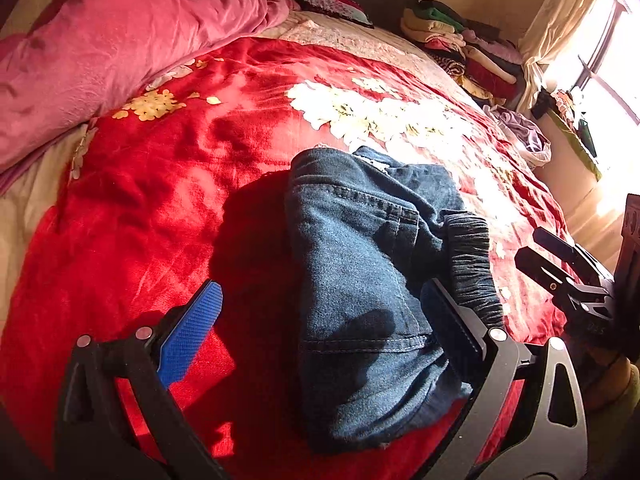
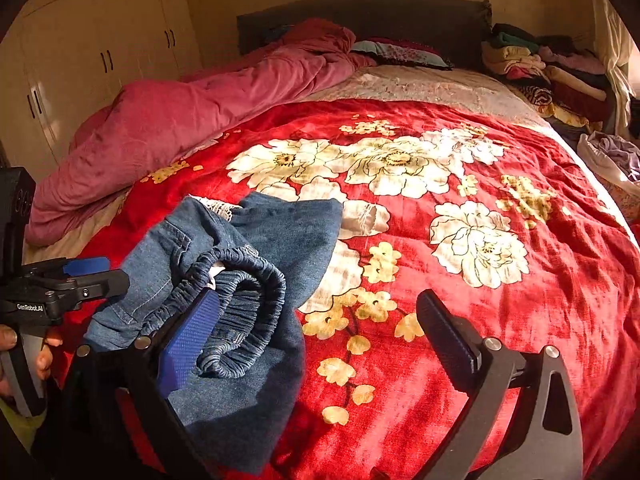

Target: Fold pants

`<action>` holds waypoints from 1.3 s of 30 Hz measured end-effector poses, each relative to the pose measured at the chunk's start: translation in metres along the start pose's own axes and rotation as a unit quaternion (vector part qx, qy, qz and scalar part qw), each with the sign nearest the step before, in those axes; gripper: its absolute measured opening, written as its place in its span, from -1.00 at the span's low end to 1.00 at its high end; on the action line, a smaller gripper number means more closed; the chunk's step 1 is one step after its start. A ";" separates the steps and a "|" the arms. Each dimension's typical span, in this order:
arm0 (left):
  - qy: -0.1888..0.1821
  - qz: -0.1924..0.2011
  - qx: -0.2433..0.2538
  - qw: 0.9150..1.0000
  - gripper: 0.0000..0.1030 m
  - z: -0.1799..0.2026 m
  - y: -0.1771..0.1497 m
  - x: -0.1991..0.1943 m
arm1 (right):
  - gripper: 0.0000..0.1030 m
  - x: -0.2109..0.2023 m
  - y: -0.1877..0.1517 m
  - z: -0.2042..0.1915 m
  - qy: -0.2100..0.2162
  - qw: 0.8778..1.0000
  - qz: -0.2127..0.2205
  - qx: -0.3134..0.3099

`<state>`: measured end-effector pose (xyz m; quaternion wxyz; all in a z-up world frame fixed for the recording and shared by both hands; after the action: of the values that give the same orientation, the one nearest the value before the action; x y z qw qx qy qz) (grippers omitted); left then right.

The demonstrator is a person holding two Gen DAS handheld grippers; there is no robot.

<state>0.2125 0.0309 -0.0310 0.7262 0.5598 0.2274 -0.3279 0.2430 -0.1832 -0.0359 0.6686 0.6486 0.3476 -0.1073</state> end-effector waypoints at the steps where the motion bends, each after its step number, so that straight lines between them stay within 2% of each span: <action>1: 0.001 0.004 0.001 1.000 0.81 0.001 0.001 -0.005 | 0.91 -0.006 0.001 -0.001 0.000 1.000 0.006 -0.003; 9: 0.012 0.040 0.015 0.999 0.81 0.007 0.000 -0.042 | 0.91 -0.050 0.003 -0.008 0.004 0.999 0.040 0.000; 17: 0.025 0.060 0.037 0.997 0.81 0.012 -0.018 -0.076 | 0.91 -0.089 -0.006 -0.014 0.000 0.998 0.057 0.000; 27: 0.032 0.066 0.046 0.996 0.81 0.014 -0.052 -0.105 | 0.91 -0.122 -0.037 -0.027 0.005 0.998 0.055 -0.004; 39: 0.038 0.049 0.039 0.997 0.81 0.013 -0.095 -0.111 | 0.91 -0.124 -0.083 -0.032 -0.011 1.000 0.023 -0.001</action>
<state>0.0669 0.0286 -0.0128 0.7096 0.6104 0.2143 -0.2792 0.0919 -0.2022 -0.0243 0.6755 0.6543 0.3255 -0.0981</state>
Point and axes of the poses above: each gripper's, at about its wrist camera, not at the fingertips, and x roughly the way its jaws point, z to its right, y to its top, the point moved 5 cm from there along x, roughly the way its jaws point, and after that the axes turned 6 degrees about z, right-handed, at the moved point
